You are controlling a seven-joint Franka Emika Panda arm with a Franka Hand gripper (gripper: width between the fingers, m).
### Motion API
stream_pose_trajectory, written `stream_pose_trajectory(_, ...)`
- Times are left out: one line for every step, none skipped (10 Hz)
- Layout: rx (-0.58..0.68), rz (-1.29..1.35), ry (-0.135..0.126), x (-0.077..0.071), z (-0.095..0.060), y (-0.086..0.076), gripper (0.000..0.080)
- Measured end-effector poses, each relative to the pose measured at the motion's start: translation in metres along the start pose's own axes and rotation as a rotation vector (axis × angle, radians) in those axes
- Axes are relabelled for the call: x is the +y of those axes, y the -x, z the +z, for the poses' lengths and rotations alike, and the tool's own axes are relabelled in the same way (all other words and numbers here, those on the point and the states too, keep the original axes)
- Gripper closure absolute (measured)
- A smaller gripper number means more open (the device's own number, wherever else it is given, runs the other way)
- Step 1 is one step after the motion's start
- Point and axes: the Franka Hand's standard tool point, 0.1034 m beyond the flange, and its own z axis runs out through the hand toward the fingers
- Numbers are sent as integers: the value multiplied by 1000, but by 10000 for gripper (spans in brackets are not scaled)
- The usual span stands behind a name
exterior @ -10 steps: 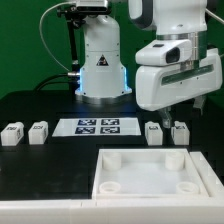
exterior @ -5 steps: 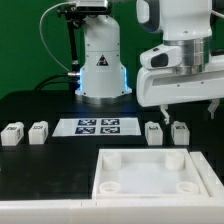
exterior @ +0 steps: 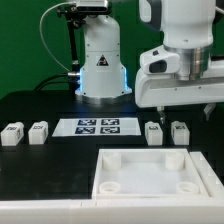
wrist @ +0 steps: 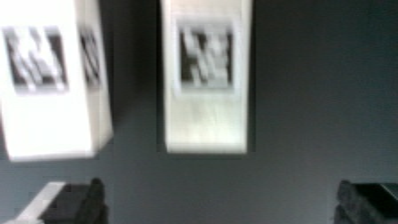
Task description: Assemble one leg
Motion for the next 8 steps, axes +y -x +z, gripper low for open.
stream_pose_trajectory(-104, 9, 13, -2, 4, 2, 150)
stream_pose_trajectory(-201, 33, 15, -2, 6, 2, 150)
stream_pose_trajectory(-320, 39, 26, -1, 5, 2, 150)
stream_pose_trajectory(-374, 17, 22, -2, 8, -5, 150)
stream_pose_trajectory(-468, 12, 35, 1, 8, 4, 150)
stream_pose_trajectory(-573, 14, 46, 3, 9, 4, 150)
stream_pose_trajectory(-595, 17, 42, 2, 14, -3, 150)
stream_pose_trajectory(-605, 27, 44, 3, 21, 0, 150)
